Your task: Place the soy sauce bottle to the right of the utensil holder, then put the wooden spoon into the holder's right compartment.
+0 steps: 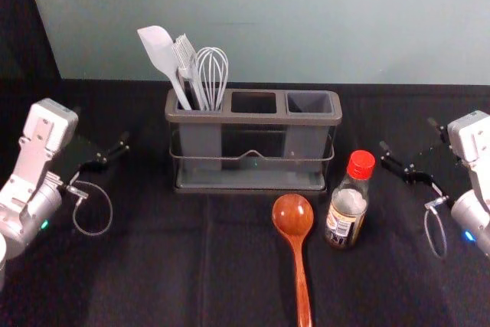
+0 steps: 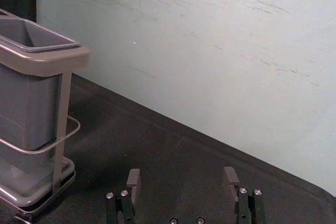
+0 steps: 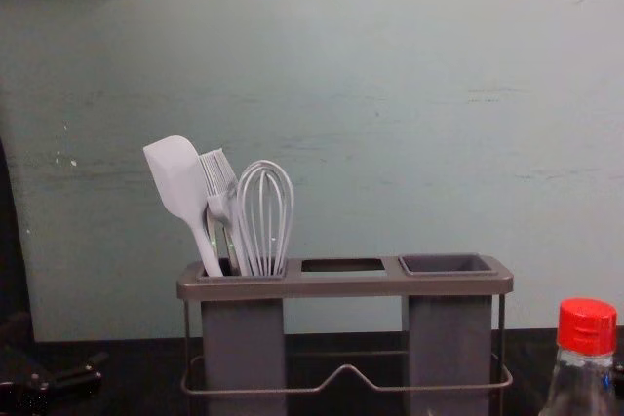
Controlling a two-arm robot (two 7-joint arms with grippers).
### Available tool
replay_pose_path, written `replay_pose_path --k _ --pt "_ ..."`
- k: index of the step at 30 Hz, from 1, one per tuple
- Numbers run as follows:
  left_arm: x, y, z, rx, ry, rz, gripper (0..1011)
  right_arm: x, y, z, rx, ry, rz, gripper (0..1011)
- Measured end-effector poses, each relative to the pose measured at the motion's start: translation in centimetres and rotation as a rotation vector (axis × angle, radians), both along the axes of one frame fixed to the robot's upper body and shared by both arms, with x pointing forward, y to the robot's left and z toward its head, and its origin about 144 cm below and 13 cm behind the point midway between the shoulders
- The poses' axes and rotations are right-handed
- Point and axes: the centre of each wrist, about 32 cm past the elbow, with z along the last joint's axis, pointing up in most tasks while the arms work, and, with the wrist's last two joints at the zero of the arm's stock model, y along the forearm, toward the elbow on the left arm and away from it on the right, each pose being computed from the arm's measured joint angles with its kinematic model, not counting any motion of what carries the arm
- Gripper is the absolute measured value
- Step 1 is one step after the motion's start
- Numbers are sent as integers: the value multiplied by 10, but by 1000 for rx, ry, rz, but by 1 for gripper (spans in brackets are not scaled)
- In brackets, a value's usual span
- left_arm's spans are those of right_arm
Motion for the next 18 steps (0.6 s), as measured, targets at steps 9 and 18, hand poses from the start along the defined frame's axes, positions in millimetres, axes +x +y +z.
replay_pose_path --k 9,18 --pt "0 0 0 0 0 0 1005 0 0 0 0 0 0 1003" --pt "0 0 0 0 0 0 1005 0 0 0 0 0 0 1003"
